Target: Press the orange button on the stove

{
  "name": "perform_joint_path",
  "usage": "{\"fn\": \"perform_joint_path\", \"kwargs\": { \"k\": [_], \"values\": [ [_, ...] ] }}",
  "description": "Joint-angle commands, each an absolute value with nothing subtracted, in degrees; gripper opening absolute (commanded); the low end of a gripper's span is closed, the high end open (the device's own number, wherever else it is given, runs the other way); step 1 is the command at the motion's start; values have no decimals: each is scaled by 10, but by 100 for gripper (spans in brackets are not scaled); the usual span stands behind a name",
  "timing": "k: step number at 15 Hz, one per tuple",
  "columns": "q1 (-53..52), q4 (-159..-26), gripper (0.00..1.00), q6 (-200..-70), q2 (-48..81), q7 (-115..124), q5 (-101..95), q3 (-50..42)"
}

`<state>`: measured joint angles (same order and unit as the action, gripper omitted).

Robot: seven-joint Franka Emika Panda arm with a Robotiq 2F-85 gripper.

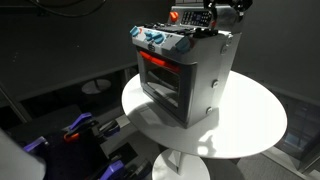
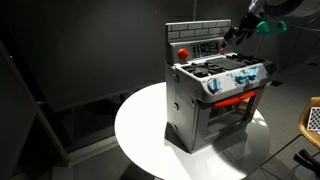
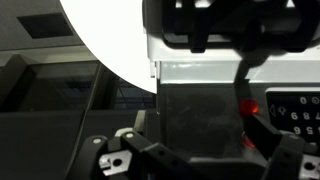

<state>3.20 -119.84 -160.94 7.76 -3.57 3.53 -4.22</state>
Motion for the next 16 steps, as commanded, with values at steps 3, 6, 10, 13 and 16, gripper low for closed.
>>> {"fn": "perform_joint_path", "kwargs": {
  "k": [3,6,10,13,16],
  "values": [
    [43,-1194,100,-1570,62,-50,60,-31],
    [47,-1204,100,-1515,33,-74,92,-28],
    [51,-1214,100,-1400,-21,-119,131,-38],
    [54,-1219,100,-1307,-67,-147,138,-54],
    [56,-1222,100,-1224,-111,-161,124,-74]
  ]
}}
